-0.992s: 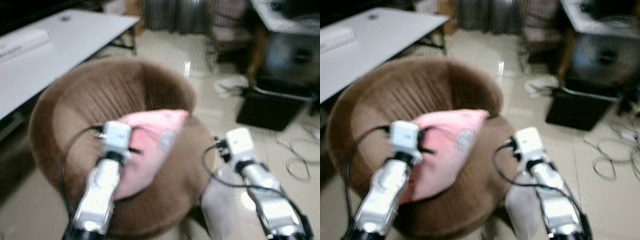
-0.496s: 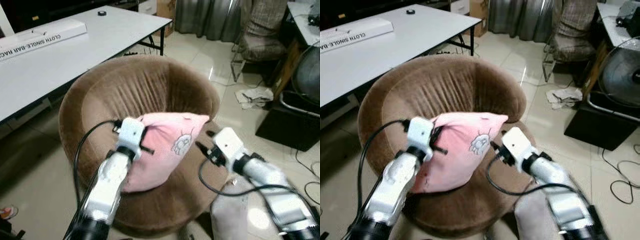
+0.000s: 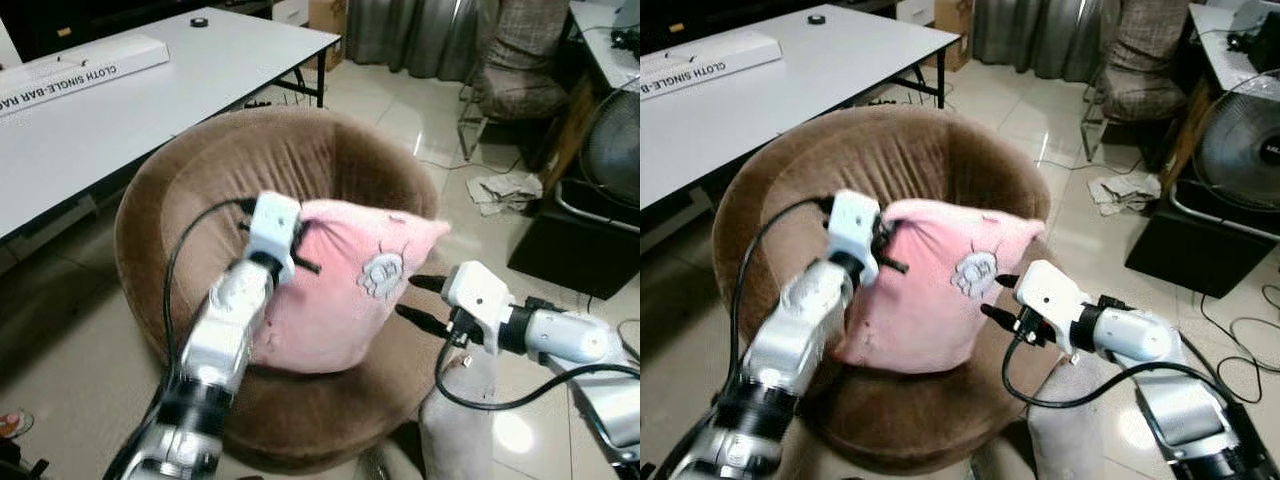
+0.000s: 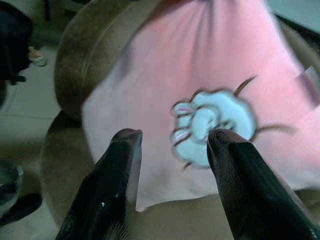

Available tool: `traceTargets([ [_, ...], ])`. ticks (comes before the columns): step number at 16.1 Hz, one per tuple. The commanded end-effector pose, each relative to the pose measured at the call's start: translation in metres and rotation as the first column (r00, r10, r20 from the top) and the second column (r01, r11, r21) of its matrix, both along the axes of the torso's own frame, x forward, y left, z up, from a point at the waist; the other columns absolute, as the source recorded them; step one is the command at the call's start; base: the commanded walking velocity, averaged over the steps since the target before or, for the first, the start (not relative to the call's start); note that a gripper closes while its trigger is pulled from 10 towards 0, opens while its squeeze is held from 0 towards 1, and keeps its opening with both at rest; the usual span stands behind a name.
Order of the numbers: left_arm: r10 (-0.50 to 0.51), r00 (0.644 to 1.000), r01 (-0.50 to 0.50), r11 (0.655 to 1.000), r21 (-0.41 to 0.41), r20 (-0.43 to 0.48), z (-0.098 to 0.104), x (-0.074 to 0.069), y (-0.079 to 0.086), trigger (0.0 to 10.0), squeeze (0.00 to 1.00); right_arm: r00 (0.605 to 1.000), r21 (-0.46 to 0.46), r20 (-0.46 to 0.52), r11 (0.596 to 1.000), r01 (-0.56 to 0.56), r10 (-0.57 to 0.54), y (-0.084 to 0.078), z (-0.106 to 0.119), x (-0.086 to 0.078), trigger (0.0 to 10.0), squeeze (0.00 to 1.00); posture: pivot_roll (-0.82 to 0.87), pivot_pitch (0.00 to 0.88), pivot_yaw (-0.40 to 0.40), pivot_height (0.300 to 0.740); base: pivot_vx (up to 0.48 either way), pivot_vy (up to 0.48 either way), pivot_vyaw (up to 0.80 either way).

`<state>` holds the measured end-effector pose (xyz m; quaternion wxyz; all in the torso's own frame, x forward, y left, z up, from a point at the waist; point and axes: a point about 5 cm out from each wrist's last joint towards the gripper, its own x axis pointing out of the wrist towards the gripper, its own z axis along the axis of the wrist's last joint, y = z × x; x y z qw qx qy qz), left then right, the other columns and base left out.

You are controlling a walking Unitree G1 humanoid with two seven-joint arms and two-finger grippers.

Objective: Move the pillow to the sofa from floor

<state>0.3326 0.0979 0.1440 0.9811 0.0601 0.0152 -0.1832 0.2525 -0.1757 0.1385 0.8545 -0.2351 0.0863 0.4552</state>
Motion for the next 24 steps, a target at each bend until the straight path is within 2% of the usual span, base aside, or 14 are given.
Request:
traceTargets([
  [1, 0.022, 1.0, -0.022, 1.0, -0.016, 0.016, 0.013, 0.007, 0.002, 10.0, 0.0, 1.0, 0.001, -0.003, 1.0, -0.013, 0.013, -0.005, 0.007, -0.002, 10.0, 0.0, 0.04, 0.0, -0.007, 0.74, 0.0, 0.0, 0.0],
  [3, 0.04, 0.999, -0.04, 0.999, -0.004, -0.023, 0.009, 0.012, 0.005, 10.0, 0.0, 0.999, -0.019, -0.026, 1.0, -0.023, 0.022, -0.01, 0.007, -0.004, 10.0, 0.0, 0.04, 0.0, -0.006, 0.74, 0.0, 0.0, 0.0],
  [5, 0.068, 0.99, -0.064, 0.997, 0.036, -0.123, -0.014, 0.014, 0.006, 10.0, 0.0, 0.999, -0.047, -0.047, 0.998, -0.03, 0.028, -0.01, 0.002, -0.007, 10.0, 0.0, 0.03, 0.0, -0.006, 0.74, 0.0, 0.0, 0.0],
  [6, 0.072, 0.987, -0.068, 0.997, 0.035, -0.145, -0.018, 0.014, 0.005, 10.0, 0.0, 0.998, -0.046, -0.052, 0.998, -0.031, 0.029, -0.009, 0.001, -0.008, 10.0, 0.0, 0.03, 0.0, -0.006, 0.74, 0.0, 0.0, 0.0],
  [8, 0.091, 0.962, -0.092, 0.996, 0.01, -0.258, -0.046, 0.014, 0.003, 10.0, 0.0, 0.992, -0.043, -0.109, 0.996, -0.072, 0.067, -0.001, -0.008, -0.02, 10.0, 0.0, 0.01, 0.0, -0.02, 0.74, 0.0, 0.0, 0.0],
  [9, 0.113, 0.951, -0.116, 0.993, 0.009, -0.286, -0.056, 0.015, 0.004, 10.0, 0.0, 0.989, -0.051, -0.127, 0.995, -0.09, 0.082, 0.002, -0.01, -0.025, 10.0, 0.0, 0.0, 0.0, -0.028, 0.74, 0.0, 0.0, 0.0],
  [11, 0.189, 0.939, -0.177, 0.982, 0.067, -0.287, -0.065, 0.021, 0.016, 10.0, 0.0, 0.987, -0.077, -0.134, 0.992, -0.1, 0.089, 0.009, -0.015, -0.03, 10.0, 0.0, -0.02, 0.0, -0.04, 0.74, 0.0, 0.0, 0.0],
  [13, 0.288, 0.933, -0.267, 0.956, 0.122, -0.215, -0.058, 0.031, 0.037, 10.0, 0.0, 0.989, -0.101, -0.13, 0.992, -0.081, 0.068, 0.013, -0.018, -0.035, 10.0, 0.0, -0.05, 0.006, -0.064, 0.74, 0.0, 0.0, 0.0],
  [17, 0.355, 0.928, -0.333, 0.925, 0.183, -0.111, -0.039, 0.044, 0.068, 10.0, 0.0, 0.996, -0.171, -0.094, 0.985, -0.02, 0.004, 0.021, -0.027, -0.034, 10.0, 0.0, -0.06, 0.053, -0.086, 0.74, 0.0, 0.0, 0.0],
  [18, 0.373, 0.923, -0.352, 0.919, 0.179, -0.095, -0.031, 0.048, 0.078, 10.0, 0.38, 0.997, -0.151, -0.036, 0.987, 0.056, -0.062, 0.027, -0.025, -0.028, 10.0, 0.0, -0.06, 0.061, -0.094, 0.74, 0.0, 0.0, 0.0],
  [19, 0.364, 0.926, -0.345, 0.924, 0.167, -0.097, -0.028, 0.049, 0.08, 10.0, 1.0, 0.997, -0.14, -0.021, 0.988, 0.072, -0.076, 0.029, -0.024, -0.027, 10.0, 0.0, -0.06, 0.061, -0.094, 0.74, 0.0, 0.0, 0.0],
  [22, 0.351, 0.934, -0.337, 0.929, 0.152, -0.074, -0.018, 0.054, 0.083, 10.0, 1.0, 0.996, -0.107, -0.013, 0.99, 0.089, -0.091, 0.038, -0.023, -0.025, 10.0, 0.0, -0.05, 0.057, -0.095, 0.74, 0.0, 0.0, 0.0],
  [24, 0.351, 0.936, -0.341, 0.922, 0.181, -0.025, -0.011, 0.056, 0.083, 10.0, 1.0, 0.996, -0.091, -0.01, 0.992, 0.087, -0.088, 0.047, -0.025, -0.024, 10.0, 0.0, -0.04, 0.033, -0.088, 0.74, 0.0, 0.0, 0.0],
])
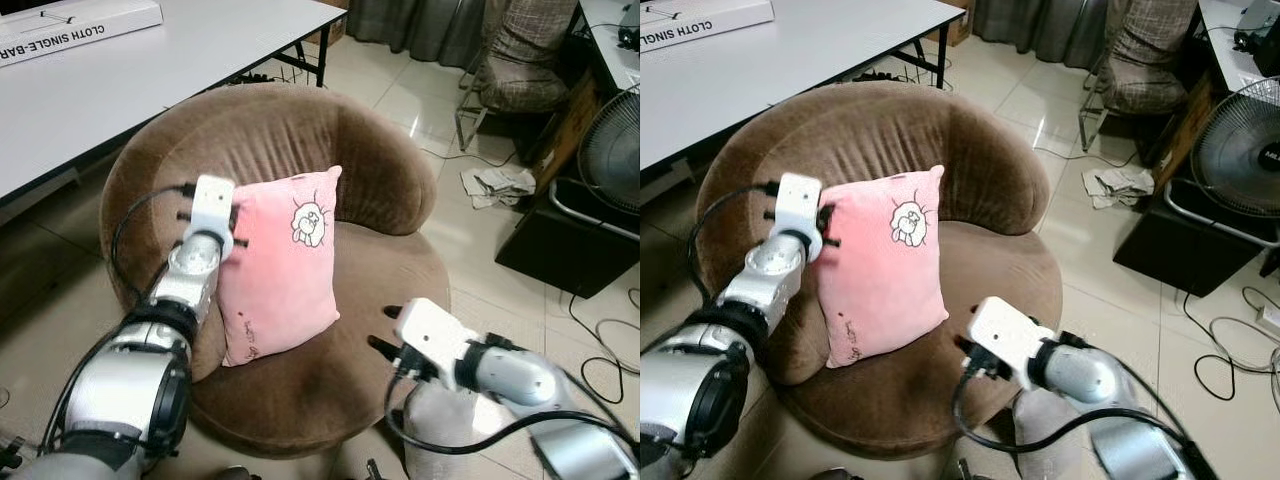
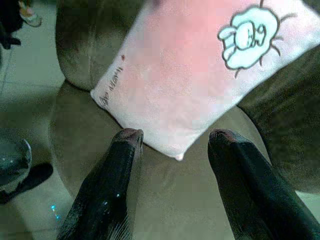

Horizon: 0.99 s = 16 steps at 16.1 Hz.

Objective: Move the pillow to the sofa from floor

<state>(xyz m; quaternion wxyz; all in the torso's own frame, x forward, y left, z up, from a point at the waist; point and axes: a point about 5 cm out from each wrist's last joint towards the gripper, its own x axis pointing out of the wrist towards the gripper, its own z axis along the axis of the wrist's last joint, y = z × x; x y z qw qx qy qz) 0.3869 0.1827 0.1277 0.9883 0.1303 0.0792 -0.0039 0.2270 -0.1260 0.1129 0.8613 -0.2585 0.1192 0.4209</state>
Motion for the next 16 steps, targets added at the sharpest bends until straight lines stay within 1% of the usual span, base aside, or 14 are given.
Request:
traceTargets([
  [1, -0.012, 1.0, 0.011, 0.999, 0.033, 0.025, 0.008, 0.003, -0.001, 10.0, 1.0, 1.0, -0.013, 0.009, 1.0, 0.016, -0.016, 0.0, 0.0, 0.004, 10.0, 0.0, -0.04, 0.022, -0.081, 0.74, 0.0, 0.0, 0.0],
  [3, -0.009, 0.999, 0.008, 0.999, 0.047, 0.032, 0.013, 0.006, 0.003, 10.0, 1.0, 0.999, 0.003, 0.025, 0.999, 0.047, -0.047, 0.002, -0.001, 0.012, 10.0, 0.0, -0.03, 0.0, -0.068, 0.74, 0.0, 0.0, 0.0],
  [5, 0.004, 0.999, -0.008, 0.997, 0.077, 0.051, 0.023, 0.009, 0.01, 10.0, 1.0, 0.996, 0.016, 0.045, 0.997, 0.075, -0.075, 0.004, 0.0, 0.023, 10.0, 0.0, -0.02, 0.0, -0.055, 0.74, 0.0, 0.0, 0.0],
  [6, 0.008, 0.998, -0.013, 0.997, 0.079, 0.068, 0.029, 0.01, 0.013, 10.0, 1.0, 0.994, 0.025, 0.053, 0.996, 0.089, -0.091, 0.005, 0.0, 0.027, 10.0, 0.0, -0.02, 0.0, -0.052, 0.74, 0.0, 0.0, 0.0],
  [7, -0.008, 0.997, 0.004, 0.999, 0.048, 0.078, 0.031, 0.011, 0.012, 10.0, 1.0, 0.992, 0.036, 0.054, 0.993, 0.11, -0.112, 0.005, -0.002, 0.031, 10.0, 0.0, 0.0, 0.0, -0.046, 0.74, 0.0, 0.0, 0.0],
  [8, -0.055, 0.996, 0.057, 0.998, -0.025, 0.076, 0.03, 0.011, 0.006, 10.0, 1.0, 0.987, 0.045, 0.052, 0.988, 0.146, -0.149, 0.004, -0.005, 0.033, 10.0, 0.0, 0.01, 0.0, -0.041, 0.74, 0.0, 0.0, 0.0],
  [9, -0.086, 0.994, 0.09, 0.994, -0.056, 0.072, 0.027, 0.01, 0.002, 10.0, 1.0, 0.983, 0.051, 0.05, 0.984, 0.172, -0.174, 0.002, -0.008, 0.035, 10.0, 0.0, 0.01, 0.0, -0.036, 0.74, 0.0, 0.0, 0.0],
  [10, -0.162, 0.983, 0.173, 0.974, -0.148, 0.082, 0.016, 0.004, -0.009, 10.0, 0.13, 0.96, 0.081, 0.047, 0.959, 0.273, -0.277, -0.003, -0.015, 0.038, 10.0, 0.0, 0.02, 0.0, -0.029, 0.74, 0.0, 0.0, 0.0],
  [11, -0.185, 0.978, 0.2, 0.961, -0.19, 0.095, 0.009, -0.001, -0.014, 10.0, 0.0, 0.937, 0.094, 0.036, 0.934, 0.344, -0.348, -0.007, -0.019, 0.04, 10.0, 0.0, 0.03, 0.0, -0.018, 0.74, 0.0, 0.0, 0.0],
  [12, -0.216, 0.969, 0.239, 0.945, -0.225, 0.123, -0.005, -0.012, -0.021, 10.0, 0.0, 0.892, 0.118, 0.005, 0.886, 0.448, -0.451, -0.014, -0.026, 0.041, 10.0, 0.0, 0.03, 0.0, -0.013, 0.74, 0.0, 0.0, 0.0],
  [13, -0.246, 0.958, 0.273, 0.939, -0.211, 0.146, -0.015, -0.022, -0.026, 10.0, 0.0, 0.868, 0.129, -0.008, 0.86, 0.493, -0.497, -0.017, -0.031, 0.04, 10.0, 0.0, 0.04, 0.0, -0.001, 0.74, 0.0, 0.0, 0.0],
  [14, -0.218, 0.965, 0.247, 0.945, -0.216, 0.149, -0.029, -0.04, -0.024, 10.0, 0.0, 0.851, 0.129, -0.001, 0.844, 0.52, -0.525, -0.018, -0.033, 0.038, 10.0, 0.0, 0.04, 0.0, 0.002, 0.74, 0.0, 0.0, 0.0],
  [15, -0.185, 0.971, 0.215, 0.953, -0.214, 0.155, -0.035, -0.052, -0.02, 10.0, 0.0, 0.839, 0.136, -0.003, 0.831, 0.539, -0.544, -0.018, -0.034, 0.038, 10.0, 0.0, 0.05, 0.0, 0.004, 0.74, 0.0, 0.0, 0.0],
  [16, -0.176, 0.971, 0.209, 0.954, -0.216, 0.162, -0.036, -0.058, -0.019, 10.0, 0.0, 0.833, 0.143, -0.006, 0.824, 0.548, -0.553, -0.018, -0.034, 0.038, 10.0, 0.0, 0.05, 0.0, 0.004, 0.74, 0.0, 0.0, 0.0],
])
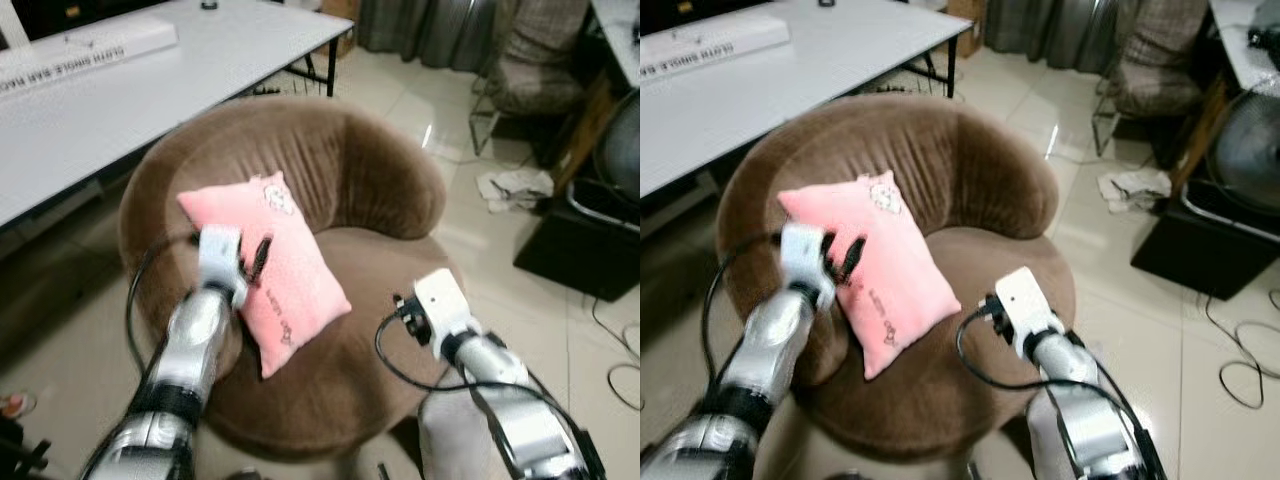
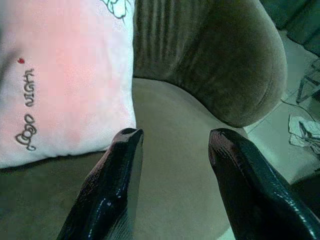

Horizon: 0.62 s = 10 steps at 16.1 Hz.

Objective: Move the pillow to the sofa from floor

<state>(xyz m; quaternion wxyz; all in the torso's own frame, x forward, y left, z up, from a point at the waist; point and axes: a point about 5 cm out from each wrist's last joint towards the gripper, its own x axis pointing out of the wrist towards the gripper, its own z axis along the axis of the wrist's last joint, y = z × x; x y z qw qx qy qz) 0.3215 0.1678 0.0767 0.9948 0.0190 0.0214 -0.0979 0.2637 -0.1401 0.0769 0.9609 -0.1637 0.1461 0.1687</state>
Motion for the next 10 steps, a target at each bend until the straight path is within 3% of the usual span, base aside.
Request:
traceTargets([
  [1, -0.021, 0.997, 0.02, 1.0, 0.01, 0.072, 0.015, -0.009, -0.004, 10.0, 0.0, 0.999, 0.021, 0.015, 0.998, 0.052, -0.052, -0.004, 0.003, 0.004, 10.0, 0.0, 0.06, 0.0, 0.0, 0.74, 0.0, 0.0, 0.0],
  [2, -0.033, 0.997, 0.032, 0.999, 0.007, 0.076, 0.016, -0.022, -0.007, 10.0, 0.0, 0.997, 0.033, 0.013, 0.997, 0.074, -0.074, -0.006, 0.002, 0.006, 10.0, 0.0, 0.07, 0.0, -0.007, 0.74, 0.0, 0.0, 0.0],
  [5, -0.029, 0.998, 0.03, 1.0, -0.002, 0.053, 0.015, -0.041, -0.017, 10.0, 0.0, 0.995, 0.041, -0.002, 0.994, 0.102, -0.102, -0.009, -0.002, 0.007, 10.0, 0.0, 0.09, 0.0, -0.02, 0.74, -0.102, 0.0, 0.0],
  [10, -0.041, 0.999, 0.041, 0.999, 0.033, 0.008, 0.017, -0.052, -0.024, 10.0, 0.0, 0.995, 0.037, -0.013, 0.994, 0.104, -0.103, -0.008, -0.005, 0.004, 10.0, 0.0, 0.09, 0.0, -0.025, 0.74, -0.324, 0.0, 0.0],
])
